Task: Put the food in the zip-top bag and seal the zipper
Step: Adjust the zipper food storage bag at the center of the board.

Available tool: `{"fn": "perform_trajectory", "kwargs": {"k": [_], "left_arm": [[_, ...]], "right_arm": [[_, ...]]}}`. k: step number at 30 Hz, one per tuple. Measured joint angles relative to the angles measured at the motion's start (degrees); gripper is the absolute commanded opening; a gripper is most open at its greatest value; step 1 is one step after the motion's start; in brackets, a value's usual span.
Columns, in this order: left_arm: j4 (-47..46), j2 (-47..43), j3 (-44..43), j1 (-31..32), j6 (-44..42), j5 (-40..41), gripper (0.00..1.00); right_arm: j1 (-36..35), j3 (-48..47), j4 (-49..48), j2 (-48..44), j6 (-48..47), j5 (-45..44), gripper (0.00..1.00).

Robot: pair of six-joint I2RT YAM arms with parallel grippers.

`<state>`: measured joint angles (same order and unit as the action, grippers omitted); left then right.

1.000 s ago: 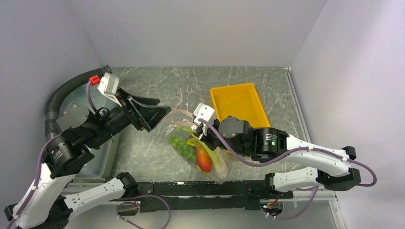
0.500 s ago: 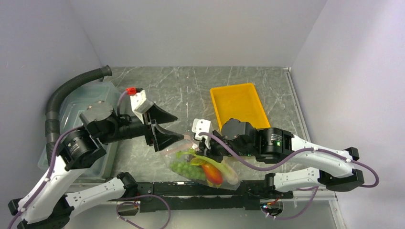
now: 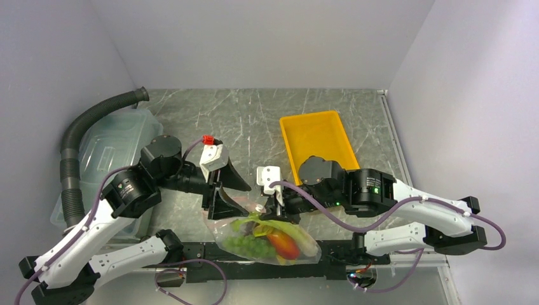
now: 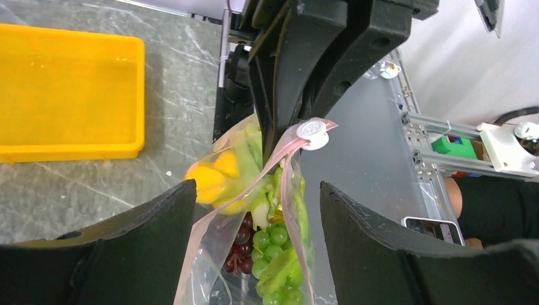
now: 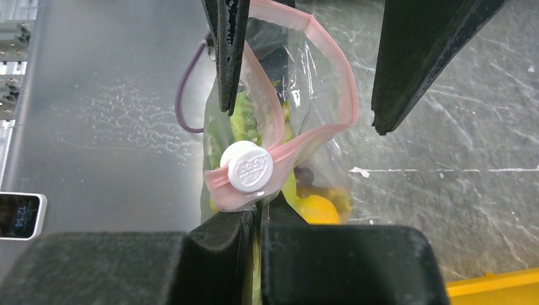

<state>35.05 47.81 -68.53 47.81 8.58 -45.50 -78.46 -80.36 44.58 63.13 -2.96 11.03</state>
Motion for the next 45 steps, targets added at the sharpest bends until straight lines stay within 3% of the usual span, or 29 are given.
{"fn": "perform_trajectory", "kwargs": {"k": [8, 13, 16, 24, 26, 33, 45], "left_arm": [[-0.15, -0.09, 1.31, 0.0, -0.39, -4.61, 0.74], [-0.07, 0.02, 2.56, 0.0, -0.48, -6.23, 0.67], [-0.04, 0.04, 2.58, 0.0, -0.74, -6.54, 0.57], [1.03, -0.09, 2.58, 0.0, -1.95, -7.26, 0.16], [1.44, -0.33, 2.58, 0.0, -1.97, -7.3, 0.0], [2.19, -1.44, 2.6, 0.0, -2.23, -7.32, 0.0], [1.92, -5.81, 2.62, 0.02, 0.02, -1.31, 0.0]], "right_arm": [[0.0, -2.03, 0.52, 0.76, 0.09, 2.01, 0.0], [0.0, -4.11, 1.05, 1.97, 0.11, 2.82, 0.0], [0.0, -4.85, 1.53, 2.54, 0.11, 3.02, 0.0], [0.0, -5.07, 2.47, 2.56, 0.2, 2.84, 0.0], [0.0, -5.07, 2.58, 2.56, 0.42, 2.62, 0.0], [0.0, -5.09, 2.51, 2.56, 1.31, 1.7, 0.01], [0.0, -2.01, -3.34, -0.17, 5.14, -0.87, 0.5]]}}
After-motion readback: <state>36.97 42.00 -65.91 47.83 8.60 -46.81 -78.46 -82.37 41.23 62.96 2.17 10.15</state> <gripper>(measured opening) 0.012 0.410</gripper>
